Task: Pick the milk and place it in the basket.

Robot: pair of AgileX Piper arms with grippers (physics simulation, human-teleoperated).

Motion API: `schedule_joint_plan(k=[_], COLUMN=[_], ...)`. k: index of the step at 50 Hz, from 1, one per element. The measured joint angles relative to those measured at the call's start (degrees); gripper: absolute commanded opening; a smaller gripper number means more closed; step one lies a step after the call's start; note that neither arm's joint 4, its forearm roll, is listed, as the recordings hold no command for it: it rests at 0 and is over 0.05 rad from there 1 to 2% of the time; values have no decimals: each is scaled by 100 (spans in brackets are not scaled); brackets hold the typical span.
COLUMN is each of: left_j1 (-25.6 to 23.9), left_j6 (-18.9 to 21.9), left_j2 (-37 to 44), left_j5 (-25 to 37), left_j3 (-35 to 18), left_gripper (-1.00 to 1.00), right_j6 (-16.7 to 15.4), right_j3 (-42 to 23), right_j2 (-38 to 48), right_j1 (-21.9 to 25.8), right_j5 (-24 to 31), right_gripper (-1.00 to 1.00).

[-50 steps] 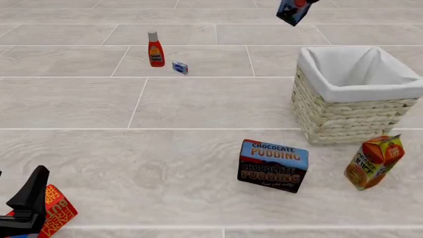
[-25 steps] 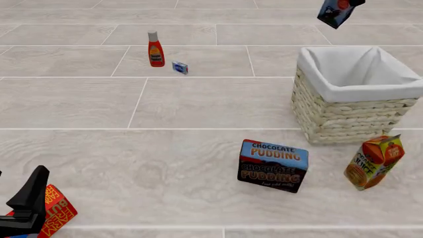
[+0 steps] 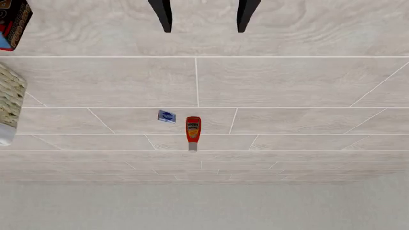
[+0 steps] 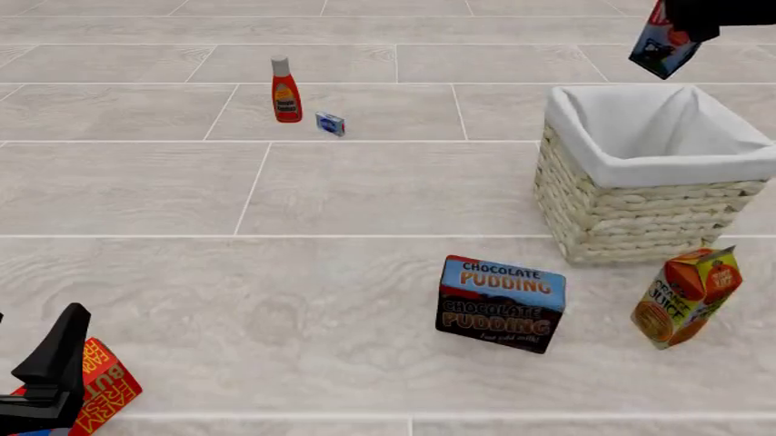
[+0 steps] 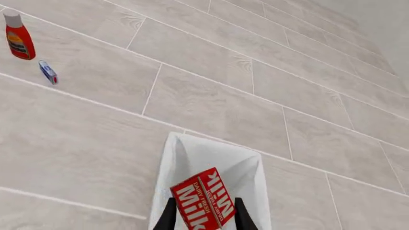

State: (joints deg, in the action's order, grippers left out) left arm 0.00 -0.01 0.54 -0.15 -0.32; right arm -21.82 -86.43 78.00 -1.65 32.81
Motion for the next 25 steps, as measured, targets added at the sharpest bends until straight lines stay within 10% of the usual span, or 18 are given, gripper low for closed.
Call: schedule_joint_plan(k=[25], left_j1=[0], left_j6=[0], left_j2=[0], left_j5=[0], left_j3=[0], left_gripper=[100], right_j6=[-5], right_j3=[464], right_j2=[293], right_j1=[-487], right_j5=[-676], right_gripper=[-100])
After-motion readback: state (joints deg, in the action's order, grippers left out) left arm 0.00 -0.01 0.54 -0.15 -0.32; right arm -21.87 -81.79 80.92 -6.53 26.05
